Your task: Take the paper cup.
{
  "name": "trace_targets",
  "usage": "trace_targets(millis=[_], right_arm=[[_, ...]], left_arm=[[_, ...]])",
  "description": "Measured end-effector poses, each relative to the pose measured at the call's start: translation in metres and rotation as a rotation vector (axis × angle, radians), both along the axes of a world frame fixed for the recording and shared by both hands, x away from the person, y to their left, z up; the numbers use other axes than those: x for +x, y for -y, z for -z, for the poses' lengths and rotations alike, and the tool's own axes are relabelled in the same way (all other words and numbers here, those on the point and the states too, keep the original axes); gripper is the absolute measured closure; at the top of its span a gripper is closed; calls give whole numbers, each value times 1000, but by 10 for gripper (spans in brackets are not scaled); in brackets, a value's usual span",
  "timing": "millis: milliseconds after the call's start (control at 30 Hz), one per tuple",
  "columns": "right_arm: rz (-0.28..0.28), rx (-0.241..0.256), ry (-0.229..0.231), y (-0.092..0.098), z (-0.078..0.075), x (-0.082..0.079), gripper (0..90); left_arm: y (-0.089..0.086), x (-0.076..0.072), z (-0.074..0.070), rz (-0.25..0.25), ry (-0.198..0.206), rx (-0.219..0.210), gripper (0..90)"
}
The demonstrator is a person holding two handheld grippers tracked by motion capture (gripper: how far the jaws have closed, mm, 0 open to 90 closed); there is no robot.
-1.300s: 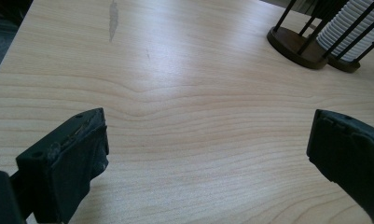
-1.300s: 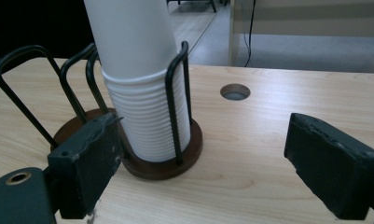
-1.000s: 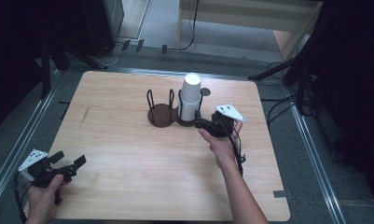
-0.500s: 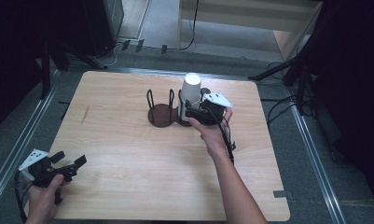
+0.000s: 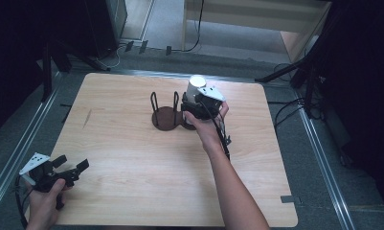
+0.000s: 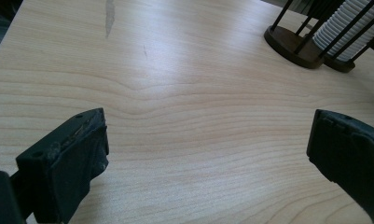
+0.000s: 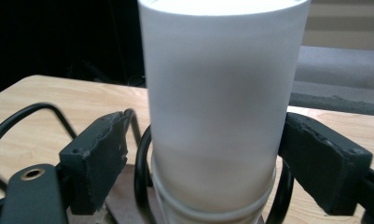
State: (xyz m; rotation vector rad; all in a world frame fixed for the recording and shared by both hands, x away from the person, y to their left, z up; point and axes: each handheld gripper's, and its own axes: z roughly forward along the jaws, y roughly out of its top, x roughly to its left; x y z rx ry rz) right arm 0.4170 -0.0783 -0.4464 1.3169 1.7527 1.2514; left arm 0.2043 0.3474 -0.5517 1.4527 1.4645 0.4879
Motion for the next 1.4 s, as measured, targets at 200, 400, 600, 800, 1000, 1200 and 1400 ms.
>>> trace_targets(millis=[200,400,600,800,1000,1200,1400], right_arm=[[54,15,-21,-1,2,11,200],[49,0,-20,-4,5,17,224],[60,-21,0,-6,4,16,242],[59,-22,1,-5,3,16,245],[64,-19,11,-3,-1,16,255],[62,-23,32,-4,-7,15,270],[59,-26,57,-6,-13,13,284]], left_arm=[[0,0,0,0,-1,-3,0],[1,1,0,4,0,-2,0],[1,0,0,4,2,1,0],[2,0,0,6,7,10,0],[1,0,0,6,4,7,0],[1,0,0,7,6,5,0],[2,1,0,7,6,7,0]])
